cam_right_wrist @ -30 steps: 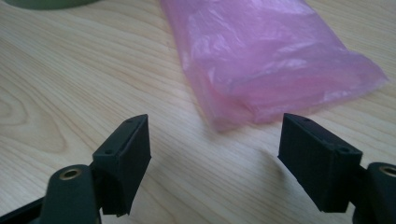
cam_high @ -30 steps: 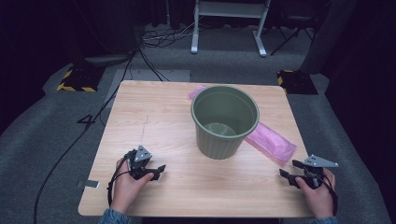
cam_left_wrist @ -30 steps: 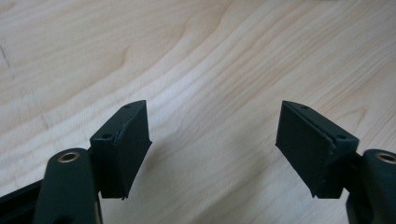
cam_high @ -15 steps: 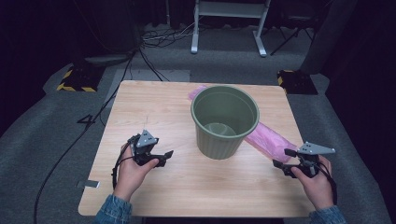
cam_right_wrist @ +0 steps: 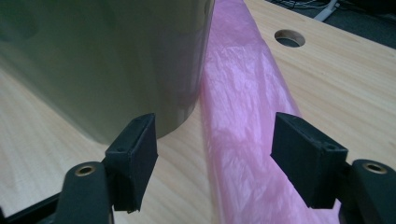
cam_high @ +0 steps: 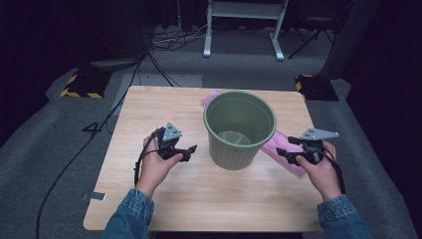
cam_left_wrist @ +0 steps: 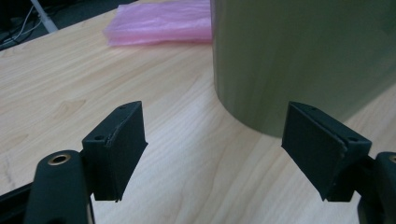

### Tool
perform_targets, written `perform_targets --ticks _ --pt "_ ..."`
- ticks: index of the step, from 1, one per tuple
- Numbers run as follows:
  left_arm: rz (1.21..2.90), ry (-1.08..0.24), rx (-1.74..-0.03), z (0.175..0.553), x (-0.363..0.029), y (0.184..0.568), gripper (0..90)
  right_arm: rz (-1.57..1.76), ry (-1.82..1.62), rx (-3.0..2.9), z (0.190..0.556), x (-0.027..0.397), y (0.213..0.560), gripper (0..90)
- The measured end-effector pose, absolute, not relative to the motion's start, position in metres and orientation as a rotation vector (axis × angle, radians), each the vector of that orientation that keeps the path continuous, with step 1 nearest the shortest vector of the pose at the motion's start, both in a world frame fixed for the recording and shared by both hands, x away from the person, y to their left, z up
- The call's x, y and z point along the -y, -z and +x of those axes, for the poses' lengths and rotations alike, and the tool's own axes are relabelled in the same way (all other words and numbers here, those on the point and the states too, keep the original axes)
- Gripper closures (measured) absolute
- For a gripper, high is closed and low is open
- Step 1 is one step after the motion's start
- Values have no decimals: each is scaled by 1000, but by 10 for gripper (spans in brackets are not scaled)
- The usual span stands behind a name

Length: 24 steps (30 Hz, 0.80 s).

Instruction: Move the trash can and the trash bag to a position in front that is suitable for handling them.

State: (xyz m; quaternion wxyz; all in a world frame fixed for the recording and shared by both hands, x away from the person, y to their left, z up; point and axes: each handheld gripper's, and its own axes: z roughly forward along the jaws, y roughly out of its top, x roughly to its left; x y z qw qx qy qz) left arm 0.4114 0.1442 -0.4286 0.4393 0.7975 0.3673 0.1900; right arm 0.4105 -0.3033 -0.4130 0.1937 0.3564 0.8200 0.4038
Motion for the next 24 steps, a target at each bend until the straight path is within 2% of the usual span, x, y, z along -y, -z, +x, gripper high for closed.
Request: perform_targets --ticks 8,12,19,20,21,22,24 --pt "1940 -529 -932 443 -132 443 223 1016 -1139 -2270 443 290 419 326" --pt "1980 -580 -940 463 -121 452 244 1081 -1137 -2232 468 290 430 303" --pt "1966 -511 -941 477 -109 458 273 1125 -1184 -2197 482 281 438 323" --pt "1958 -504 -930 476 -106 457 377 1119 -1207 -2203 482 278 439 320" --pt "1989 -542 -898 470 -98 452 466 1070 -1228 -2224 481 273 438 445" --pt "2007 -559 -892 466 -94 450 530 1049 -1210 -2234 480 272 437 474" --pt "2023 -570 -875 463 -92 449 543 1032 -1178 -2230 477 270 435 480"
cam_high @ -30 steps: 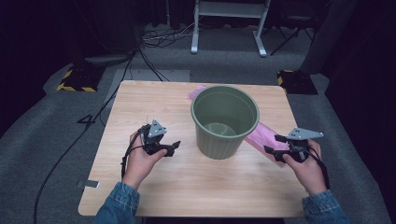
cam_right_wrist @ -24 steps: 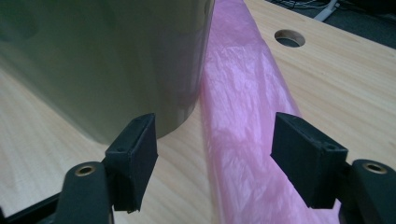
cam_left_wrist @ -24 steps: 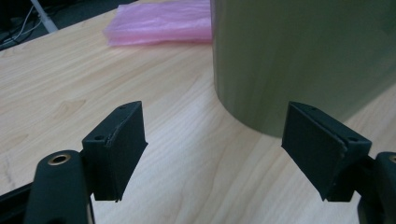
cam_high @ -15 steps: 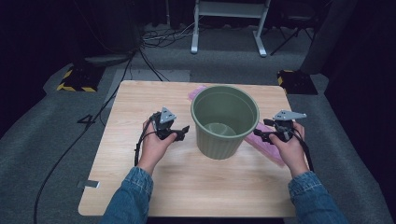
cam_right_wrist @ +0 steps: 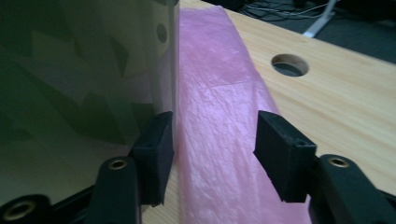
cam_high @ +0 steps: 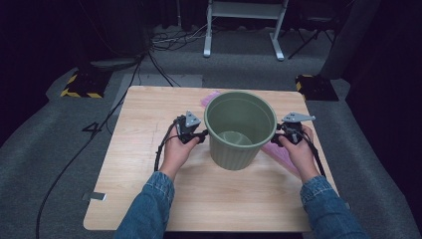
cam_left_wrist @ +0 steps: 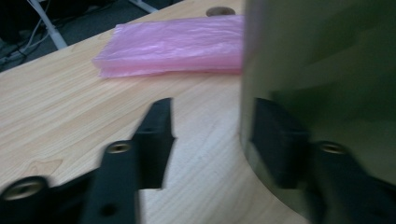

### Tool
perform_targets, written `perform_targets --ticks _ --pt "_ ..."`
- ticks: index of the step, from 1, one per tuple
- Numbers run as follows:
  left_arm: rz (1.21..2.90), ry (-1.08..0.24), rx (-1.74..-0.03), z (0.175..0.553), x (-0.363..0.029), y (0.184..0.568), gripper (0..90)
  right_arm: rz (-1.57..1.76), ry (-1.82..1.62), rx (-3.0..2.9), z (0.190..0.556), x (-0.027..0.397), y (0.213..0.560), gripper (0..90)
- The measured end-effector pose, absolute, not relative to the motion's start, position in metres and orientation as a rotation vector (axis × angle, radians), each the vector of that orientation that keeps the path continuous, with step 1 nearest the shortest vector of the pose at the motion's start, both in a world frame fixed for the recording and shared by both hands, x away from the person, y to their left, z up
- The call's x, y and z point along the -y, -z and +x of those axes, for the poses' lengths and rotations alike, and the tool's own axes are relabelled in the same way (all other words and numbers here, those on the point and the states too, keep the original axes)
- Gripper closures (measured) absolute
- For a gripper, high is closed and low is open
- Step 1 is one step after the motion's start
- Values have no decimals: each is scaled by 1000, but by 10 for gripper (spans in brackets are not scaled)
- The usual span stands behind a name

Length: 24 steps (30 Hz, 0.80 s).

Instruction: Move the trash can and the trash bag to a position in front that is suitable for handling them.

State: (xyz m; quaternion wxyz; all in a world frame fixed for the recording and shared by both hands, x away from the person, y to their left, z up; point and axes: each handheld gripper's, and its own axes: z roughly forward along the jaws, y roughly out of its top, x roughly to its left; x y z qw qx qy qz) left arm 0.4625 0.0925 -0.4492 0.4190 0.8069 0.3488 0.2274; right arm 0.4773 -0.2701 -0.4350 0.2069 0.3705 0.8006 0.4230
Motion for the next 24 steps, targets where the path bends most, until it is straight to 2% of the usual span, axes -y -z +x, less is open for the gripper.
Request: perform_targets --ticks 2,5,10,24 --pt "2036 -542 -858 455 -91 448 539 1017 -1141 -2224 469 269 431 537" --pt "2045 -507 -858 444 -93 449 510 1009 -1144 -2240 462 269 431 535" --pt "2033 -502 -852 424 -102 451 429 1009 -1171 -2268 440 268 432 488" --pt "2012 -449 -802 358 -120 455 406 934 -1289 -2333 381 261 438 456"
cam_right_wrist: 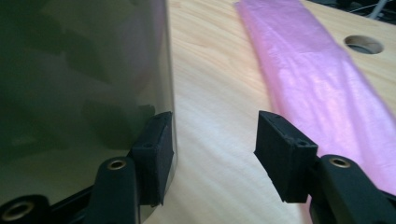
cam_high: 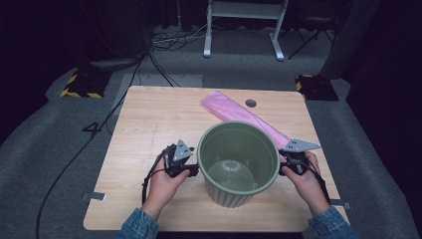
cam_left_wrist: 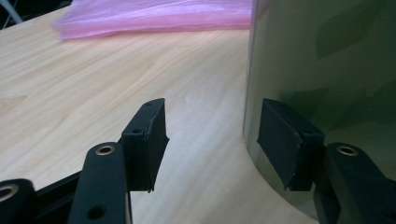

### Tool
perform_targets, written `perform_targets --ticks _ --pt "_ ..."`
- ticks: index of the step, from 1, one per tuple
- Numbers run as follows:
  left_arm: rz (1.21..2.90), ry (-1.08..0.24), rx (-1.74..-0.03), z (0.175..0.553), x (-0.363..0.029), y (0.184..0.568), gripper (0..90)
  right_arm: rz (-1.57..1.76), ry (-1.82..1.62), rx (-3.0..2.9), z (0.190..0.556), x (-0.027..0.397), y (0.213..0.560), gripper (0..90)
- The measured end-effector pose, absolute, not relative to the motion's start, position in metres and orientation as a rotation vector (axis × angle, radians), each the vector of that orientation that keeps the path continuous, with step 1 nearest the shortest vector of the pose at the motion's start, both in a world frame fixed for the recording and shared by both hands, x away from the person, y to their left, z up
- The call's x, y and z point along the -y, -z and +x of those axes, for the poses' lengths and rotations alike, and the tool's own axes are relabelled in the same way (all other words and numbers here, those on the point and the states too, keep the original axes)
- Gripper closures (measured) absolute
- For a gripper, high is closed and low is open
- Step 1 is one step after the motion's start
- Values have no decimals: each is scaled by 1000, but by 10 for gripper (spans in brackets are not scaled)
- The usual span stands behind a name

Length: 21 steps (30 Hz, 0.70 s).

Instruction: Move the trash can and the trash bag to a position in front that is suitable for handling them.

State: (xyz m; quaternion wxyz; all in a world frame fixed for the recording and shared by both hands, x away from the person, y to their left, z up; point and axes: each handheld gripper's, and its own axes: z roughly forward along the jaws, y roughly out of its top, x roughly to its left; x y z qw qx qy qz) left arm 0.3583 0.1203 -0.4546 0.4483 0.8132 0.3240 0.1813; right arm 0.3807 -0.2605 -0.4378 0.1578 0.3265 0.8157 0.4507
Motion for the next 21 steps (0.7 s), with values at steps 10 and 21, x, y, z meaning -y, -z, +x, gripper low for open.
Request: perform_targets --ticks 10,21 --pt "2041 -450 -782 333 -131 462 276 909 -1281 -2354 358 256 442 396" --pt "2122 -503 -825 324 -148 473 270 987 -1036 -2298 385 271 454 259"
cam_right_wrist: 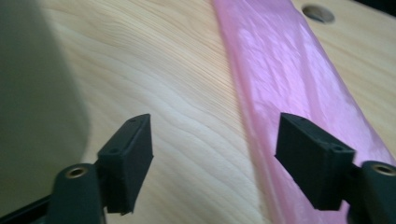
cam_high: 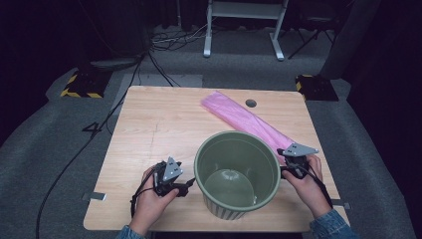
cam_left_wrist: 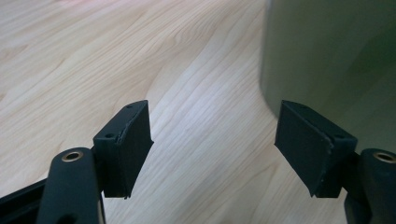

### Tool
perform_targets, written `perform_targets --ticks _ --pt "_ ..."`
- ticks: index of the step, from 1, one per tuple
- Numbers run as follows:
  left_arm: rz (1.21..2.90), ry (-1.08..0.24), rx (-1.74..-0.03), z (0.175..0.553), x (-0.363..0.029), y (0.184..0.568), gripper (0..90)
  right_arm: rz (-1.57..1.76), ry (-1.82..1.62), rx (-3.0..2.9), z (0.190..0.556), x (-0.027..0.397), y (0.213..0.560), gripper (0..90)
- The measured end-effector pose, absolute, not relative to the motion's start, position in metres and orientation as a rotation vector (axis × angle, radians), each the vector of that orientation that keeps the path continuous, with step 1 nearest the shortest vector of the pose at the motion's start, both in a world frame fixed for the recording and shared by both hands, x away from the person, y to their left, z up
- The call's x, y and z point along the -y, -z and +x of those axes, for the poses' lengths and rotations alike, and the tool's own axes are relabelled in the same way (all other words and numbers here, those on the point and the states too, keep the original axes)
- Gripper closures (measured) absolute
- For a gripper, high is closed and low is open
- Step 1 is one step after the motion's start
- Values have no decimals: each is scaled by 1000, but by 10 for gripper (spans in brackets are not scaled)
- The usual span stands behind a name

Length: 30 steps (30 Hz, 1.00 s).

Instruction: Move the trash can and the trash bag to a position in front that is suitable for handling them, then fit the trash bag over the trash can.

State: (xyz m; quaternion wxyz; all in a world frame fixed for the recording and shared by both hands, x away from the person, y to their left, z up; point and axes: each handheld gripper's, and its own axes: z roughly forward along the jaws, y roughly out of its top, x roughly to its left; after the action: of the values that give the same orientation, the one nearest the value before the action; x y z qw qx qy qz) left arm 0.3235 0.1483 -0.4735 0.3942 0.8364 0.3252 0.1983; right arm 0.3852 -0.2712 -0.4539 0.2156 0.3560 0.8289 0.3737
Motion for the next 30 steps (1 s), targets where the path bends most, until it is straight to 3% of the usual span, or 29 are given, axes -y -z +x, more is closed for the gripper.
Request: perform_targets --ticks 3,4,11,17,30 --pt "2118 -506 -842 323 -152 475 270 1023 -1032 -2294 394 274 458 239" --pt "2123 -519 -853 323 -155 476 268 1047 -1022 -2298 403 274 462 196" --pt "2160 -579 -869 326 -167 479 251 1129 -999 -2293 435 274 477 228" --pt "2165 -553 -899 329 -175 493 250 1179 -974 -2261 459 272 485 254" --pt "2158 -547 -897 330 -176 495 241 1242 -936 -2260 475 275 498 211"
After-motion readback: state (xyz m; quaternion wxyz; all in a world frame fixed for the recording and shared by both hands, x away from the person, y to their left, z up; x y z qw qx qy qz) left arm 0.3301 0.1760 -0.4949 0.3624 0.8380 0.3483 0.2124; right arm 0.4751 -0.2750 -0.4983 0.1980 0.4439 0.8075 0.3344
